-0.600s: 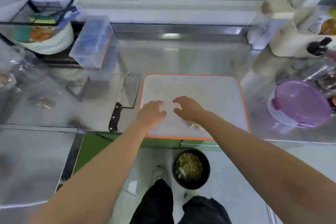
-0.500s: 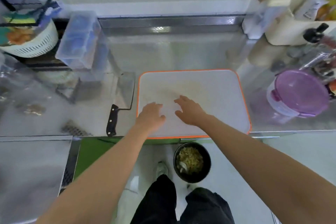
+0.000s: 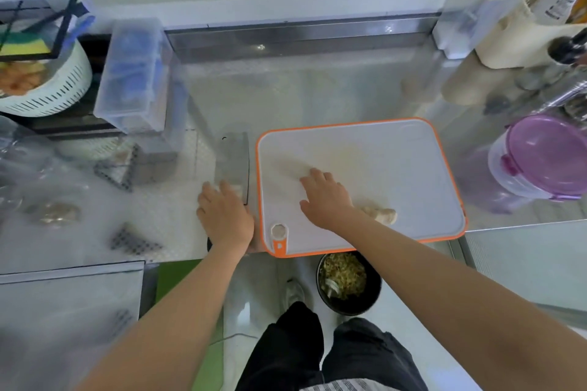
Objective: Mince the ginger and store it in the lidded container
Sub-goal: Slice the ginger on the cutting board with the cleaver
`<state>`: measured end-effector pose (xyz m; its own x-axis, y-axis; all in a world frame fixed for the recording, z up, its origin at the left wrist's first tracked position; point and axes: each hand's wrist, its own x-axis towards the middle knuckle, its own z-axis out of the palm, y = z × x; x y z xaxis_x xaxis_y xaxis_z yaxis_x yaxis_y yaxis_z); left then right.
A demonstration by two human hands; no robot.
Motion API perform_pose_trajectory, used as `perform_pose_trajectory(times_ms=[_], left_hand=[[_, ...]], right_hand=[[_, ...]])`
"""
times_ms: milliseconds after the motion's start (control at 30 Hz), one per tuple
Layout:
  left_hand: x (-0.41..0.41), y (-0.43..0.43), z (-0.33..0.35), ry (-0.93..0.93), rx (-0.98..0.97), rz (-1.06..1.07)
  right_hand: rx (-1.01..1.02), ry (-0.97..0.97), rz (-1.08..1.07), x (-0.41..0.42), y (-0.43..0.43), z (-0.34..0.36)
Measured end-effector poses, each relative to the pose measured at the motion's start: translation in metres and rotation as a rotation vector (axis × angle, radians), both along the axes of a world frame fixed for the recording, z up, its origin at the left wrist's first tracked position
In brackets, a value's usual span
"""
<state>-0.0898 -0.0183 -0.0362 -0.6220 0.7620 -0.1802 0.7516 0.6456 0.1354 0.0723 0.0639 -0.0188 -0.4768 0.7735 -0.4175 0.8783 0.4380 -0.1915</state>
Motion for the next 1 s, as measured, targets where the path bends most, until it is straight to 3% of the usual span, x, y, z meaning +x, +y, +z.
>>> perform_pose_trajectory(times_ms=[100, 300, 400, 467, 567, 667, 867, 933, 1000], left_hand=[[-0.013, -0.01, -0.007, -0.034, -0.086, 0.069], [-0.016, -0.013, -0.001, -0.208, 0.077, 0.116], [-0.007, -0.001, 0.019, -0.356, 0.263, 0.179], [0.008, 0.015, 0.034, -0.586, 0.344, 0.166], [0.05, 0.037, 0.056, -1.234, 0.371, 0.198], [0.099, 0.048, 0.067, -1.51, 0.247, 0.149], [0.168, 0.06, 0.066, -1.565, 0.019, -0.136], [0.183, 0.064, 0.062, -1.527, -0.02, -0.115], [0.189, 0.065, 0.048, -1.319, 0.024, -0.082]], right_hand=[[-0.014, -0.005, -0.017, -0.007, -0.002, -0.002], [-0.114, 0.042, -0.035, -0.003, 0.003, -0.003], [-0.201, 0.285, -0.152, 0.006, 0.01, 0.004], [-0.304, 0.563, -0.369, 0.013, 0.015, 0.016], [-0.66, 0.927, -0.69, 0.03, 0.023, 0.038], [-0.92, 1.134, -0.814, 0.063, 0.03, 0.053], [-0.794, 1.147, -0.808, 0.146, 0.035, 0.058], [-0.693, 1.173, -0.894, 0.163, 0.04, 0.056], [-0.547, 1.179, -1.02, 0.18, 0.048, 0.053]])
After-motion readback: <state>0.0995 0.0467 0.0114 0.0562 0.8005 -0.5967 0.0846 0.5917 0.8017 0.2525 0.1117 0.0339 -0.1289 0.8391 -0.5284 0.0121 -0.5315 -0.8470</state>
